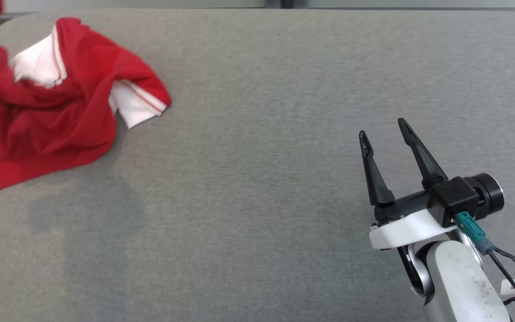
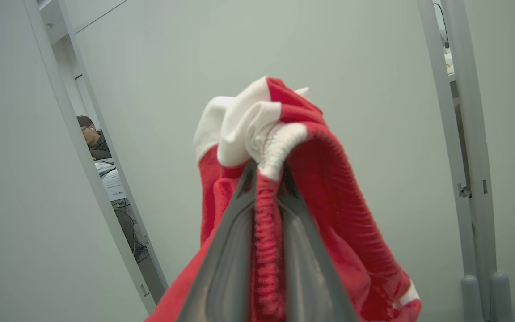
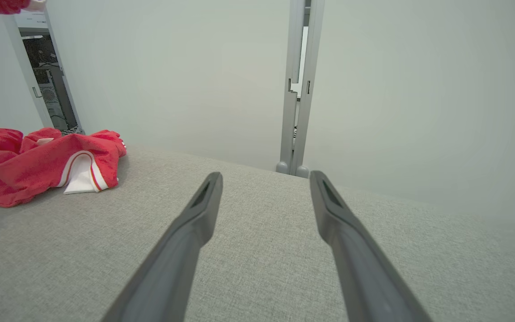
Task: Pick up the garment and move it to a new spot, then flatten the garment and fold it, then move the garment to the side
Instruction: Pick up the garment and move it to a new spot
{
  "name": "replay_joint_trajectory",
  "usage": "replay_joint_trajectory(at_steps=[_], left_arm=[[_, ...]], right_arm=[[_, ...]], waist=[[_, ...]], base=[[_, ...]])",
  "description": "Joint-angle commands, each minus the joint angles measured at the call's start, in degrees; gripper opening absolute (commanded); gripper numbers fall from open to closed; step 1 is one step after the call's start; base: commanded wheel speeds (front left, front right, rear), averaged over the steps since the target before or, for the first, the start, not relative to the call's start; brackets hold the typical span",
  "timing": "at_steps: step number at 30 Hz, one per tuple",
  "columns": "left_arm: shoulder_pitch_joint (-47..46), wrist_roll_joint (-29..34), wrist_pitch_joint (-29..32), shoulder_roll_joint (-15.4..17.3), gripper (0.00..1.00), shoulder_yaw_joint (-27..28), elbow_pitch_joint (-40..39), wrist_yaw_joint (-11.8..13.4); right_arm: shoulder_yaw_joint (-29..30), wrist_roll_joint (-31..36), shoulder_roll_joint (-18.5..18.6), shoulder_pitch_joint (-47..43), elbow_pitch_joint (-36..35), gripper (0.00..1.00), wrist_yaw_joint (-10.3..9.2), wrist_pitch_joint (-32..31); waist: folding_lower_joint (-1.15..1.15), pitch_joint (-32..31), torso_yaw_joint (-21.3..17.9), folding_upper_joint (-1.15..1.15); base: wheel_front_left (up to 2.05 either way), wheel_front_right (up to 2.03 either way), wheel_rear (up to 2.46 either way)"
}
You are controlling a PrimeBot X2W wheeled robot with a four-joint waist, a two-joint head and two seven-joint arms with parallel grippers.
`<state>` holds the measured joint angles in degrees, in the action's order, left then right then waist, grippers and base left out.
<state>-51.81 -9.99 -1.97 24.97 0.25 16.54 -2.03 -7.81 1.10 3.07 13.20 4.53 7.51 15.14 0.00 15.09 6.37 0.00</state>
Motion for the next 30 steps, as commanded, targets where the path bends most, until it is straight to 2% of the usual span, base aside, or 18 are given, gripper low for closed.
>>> replay_joint_trajectory(at_steps=[1, 6, 13, 20, 25, 30], left_arm=[[1.5, 0.1, 1.3, -0.7, 0.00, -0.8, -2.2, -0.2], [4.1, -0.7, 5.9, -5.1, 0.00, -5.9, -8.2, -1.1], [4.3, -0.9, 7.0, -12.3, 0.00, -12.8, -5.6, -1.3], [4.1, -0.6, 5.3, -16.5, 0.00, -16.8, 3.6, -1.5], [6.2, -0.9, 2.9, -17.2, 0.00, -18.0, 12.6, -1.5], [6.6, -1.1, -0.2, -18.0, 0.00, -18.7, 22.5, -1.5]], right_arm=[[-0.2, -0.3, -0.1, -0.4, 0.1, 1.00, -0.04, 0.0], [-0.3, -2.2, -0.1, -0.2, -0.4, 1.00, -0.04, 0.0], [-0.3, -4.5, -0.2, 0.9, -1.1, 1.00, -0.04, 0.0], [-0.2, -7.3, -0.2, 3.0, -2.3, 1.00, -0.04, 0.0], [-0.3, -8.8, -0.2, 4.1, -2.6, 1.00, -0.03, 0.0], [-0.4, -8.6, -0.2, 5.1, -2.7, 1.00, -0.04, 0.0]], waist=[[0.00, -4.4, -8.0, 0.00], [0.00, -4.3, -15.0, 0.00], [0.00, -1.4, -23.2, 0.00], [0.00, 4.2, -29.0, 0.00], [0.00, 7.7, -31.1, 0.00], [0.00, 9.5, -31.6, 0.00]], base=[[0.00, 0.00, 0.00], [0.00, 0.00, 0.00], [0.00, 0.00, 0.00], [0.00, 0.00, 0.00], [0.00, 0.00, 0.00], [0.00, 0.00, 0.00]])
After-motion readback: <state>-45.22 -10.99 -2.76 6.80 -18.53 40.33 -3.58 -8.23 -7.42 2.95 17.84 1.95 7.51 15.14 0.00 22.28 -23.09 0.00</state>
